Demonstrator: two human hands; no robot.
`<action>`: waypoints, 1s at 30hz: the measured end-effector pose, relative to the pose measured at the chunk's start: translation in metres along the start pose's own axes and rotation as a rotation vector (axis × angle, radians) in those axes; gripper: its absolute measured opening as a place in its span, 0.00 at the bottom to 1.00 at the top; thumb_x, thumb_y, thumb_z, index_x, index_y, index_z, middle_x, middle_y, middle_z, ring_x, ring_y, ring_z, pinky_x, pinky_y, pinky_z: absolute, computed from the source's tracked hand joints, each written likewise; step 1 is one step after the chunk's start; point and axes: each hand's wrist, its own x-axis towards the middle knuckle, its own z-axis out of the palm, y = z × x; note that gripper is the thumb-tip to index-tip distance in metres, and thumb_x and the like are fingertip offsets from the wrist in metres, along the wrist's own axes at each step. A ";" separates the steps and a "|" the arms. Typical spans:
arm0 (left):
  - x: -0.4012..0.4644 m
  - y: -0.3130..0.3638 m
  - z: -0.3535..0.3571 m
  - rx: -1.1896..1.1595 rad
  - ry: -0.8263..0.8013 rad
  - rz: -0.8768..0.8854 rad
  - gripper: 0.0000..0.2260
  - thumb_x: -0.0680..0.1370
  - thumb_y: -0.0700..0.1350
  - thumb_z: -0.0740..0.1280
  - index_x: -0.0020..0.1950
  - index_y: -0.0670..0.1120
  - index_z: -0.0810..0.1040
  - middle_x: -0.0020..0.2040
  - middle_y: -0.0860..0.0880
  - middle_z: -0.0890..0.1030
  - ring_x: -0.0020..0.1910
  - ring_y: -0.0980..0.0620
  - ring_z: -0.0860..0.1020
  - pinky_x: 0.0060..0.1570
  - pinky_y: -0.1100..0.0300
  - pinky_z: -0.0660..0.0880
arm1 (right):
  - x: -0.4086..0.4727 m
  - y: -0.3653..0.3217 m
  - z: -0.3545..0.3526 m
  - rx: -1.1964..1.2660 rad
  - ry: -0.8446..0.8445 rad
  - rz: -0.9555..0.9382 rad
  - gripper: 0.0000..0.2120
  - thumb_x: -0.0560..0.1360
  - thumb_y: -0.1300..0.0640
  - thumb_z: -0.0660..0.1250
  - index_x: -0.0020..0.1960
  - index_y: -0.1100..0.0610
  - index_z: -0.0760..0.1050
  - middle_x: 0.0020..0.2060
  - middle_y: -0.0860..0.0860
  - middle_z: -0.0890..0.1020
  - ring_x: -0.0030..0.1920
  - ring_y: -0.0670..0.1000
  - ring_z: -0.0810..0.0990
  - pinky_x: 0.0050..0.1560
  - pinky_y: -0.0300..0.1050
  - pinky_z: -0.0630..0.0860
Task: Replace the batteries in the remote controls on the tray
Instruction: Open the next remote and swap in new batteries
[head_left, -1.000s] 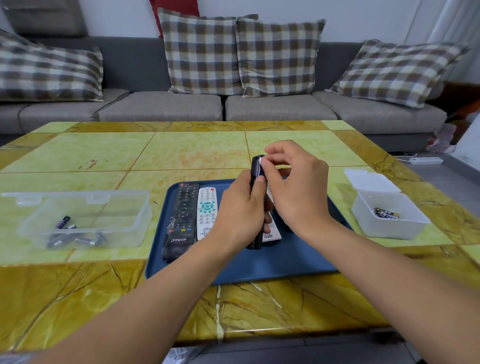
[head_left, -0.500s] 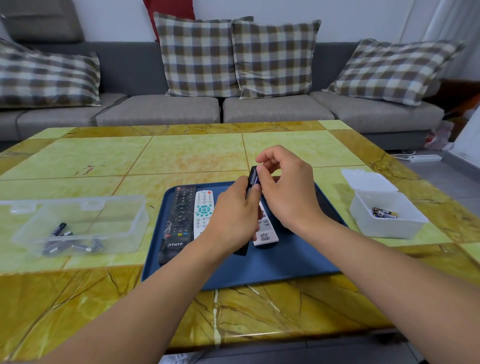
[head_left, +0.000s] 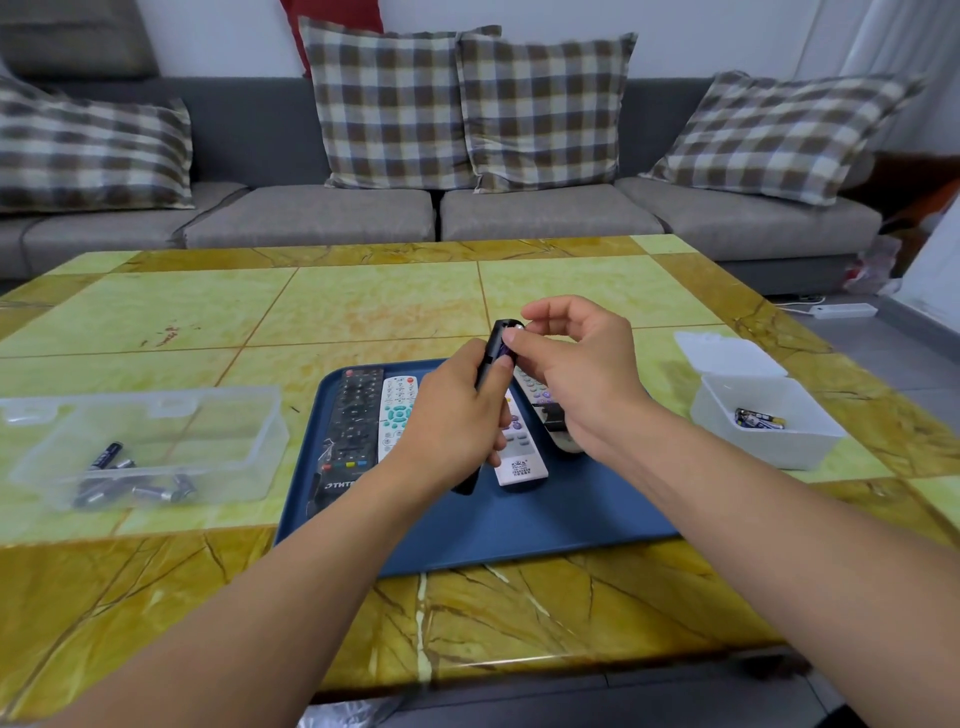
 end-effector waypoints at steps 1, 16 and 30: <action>0.000 -0.001 0.000 0.008 0.005 0.009 0.10 0.85 0.48 0.58 0.47 0.45 0.71 0.34 0.44 0.77 0.26 0.49 0.75 0.25 0.55 0.76 | -0.001 -0.001 0.002 0.053 -0.004 0.051 0.10 0.69 0.66 0.77 0.48 0.58 0.80 0.42 0.53 0.82 0.38 0.50 0.83 0.44 0.46 0.83; 0.003 -0.011 -0.011 0.308 0.105 0.147 0.11 0.84 0.50 0.59 0.43 0.49 0.69 0.34 0.46 0.77 0.32 0.43 0.75 0.33 0.48 0.71 | -0.004 -0.002 0.017 0.120 -0.002 0.157 0.08 0.70 0.64 0.77 0.40 0.58 0.78 0.37 0.54 0.83 0.38 0.51 0.82 0.44 0.48 0.82; 0.005 -0.012 -0.021 0.285 0.058 0.072 0.10 0.83 0.49 0.61 0.48 0.44 0.73 0.35 0.45 0.79 0.30 0.45 0.77 0.30 0.50 0.77 | 0.004 -0.003 0.020 0.421 -0.068 0.447 0.09 0.73 0.67 0.74 0.52 0.64 0.78 0.38 0.57 0.84 0.34 0.50 0.82 0.39 0.41 0.82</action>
